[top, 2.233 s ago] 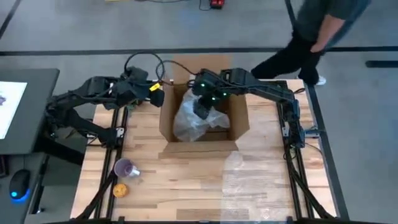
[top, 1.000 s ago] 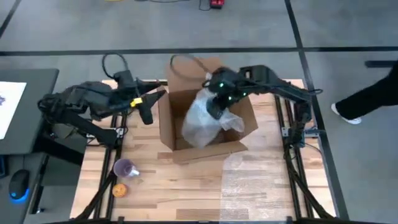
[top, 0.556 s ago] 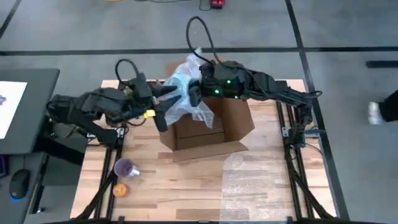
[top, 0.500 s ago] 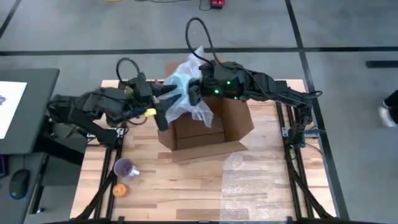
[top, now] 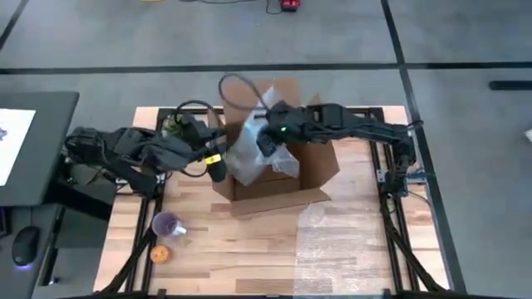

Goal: Wrap mug
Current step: Put the wrapped blue mug into the box

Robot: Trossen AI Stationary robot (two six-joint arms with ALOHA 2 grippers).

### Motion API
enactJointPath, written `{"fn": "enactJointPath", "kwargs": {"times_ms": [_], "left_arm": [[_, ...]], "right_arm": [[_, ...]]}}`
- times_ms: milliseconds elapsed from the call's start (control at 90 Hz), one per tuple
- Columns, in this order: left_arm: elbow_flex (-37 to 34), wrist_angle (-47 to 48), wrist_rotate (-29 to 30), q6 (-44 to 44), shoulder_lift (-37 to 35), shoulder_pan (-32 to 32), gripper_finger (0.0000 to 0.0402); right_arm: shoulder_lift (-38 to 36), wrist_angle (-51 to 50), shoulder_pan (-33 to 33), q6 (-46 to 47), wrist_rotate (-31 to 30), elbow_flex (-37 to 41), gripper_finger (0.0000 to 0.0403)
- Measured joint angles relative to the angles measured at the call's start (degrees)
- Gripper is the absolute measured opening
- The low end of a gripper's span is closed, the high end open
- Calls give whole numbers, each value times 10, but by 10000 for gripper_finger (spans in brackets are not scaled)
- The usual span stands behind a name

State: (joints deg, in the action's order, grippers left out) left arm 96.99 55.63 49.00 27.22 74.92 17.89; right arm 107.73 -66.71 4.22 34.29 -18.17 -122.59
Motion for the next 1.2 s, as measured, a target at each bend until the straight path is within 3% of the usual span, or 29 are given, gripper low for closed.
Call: {"fn": "enactJointPath", "kwargs": {"times_ms": [189,322,456,878,1200], "left_arm": [[0,57,-6,44,1,4,134],[0,88,-8,71,2,8,134],[0,116,-11,96,1,8,134],[1,282,-22,196,44,8,134],[1,227,-20,139,76,20,134]], "right_arm": [[26,85,21,-10,114,106,22],[67,72,28,-11,159,113,22],[78,2,24,-43,161,113,22],[97,-1,23,-85,169,228,23],[97,85,31,-84,185,283,23]]}}
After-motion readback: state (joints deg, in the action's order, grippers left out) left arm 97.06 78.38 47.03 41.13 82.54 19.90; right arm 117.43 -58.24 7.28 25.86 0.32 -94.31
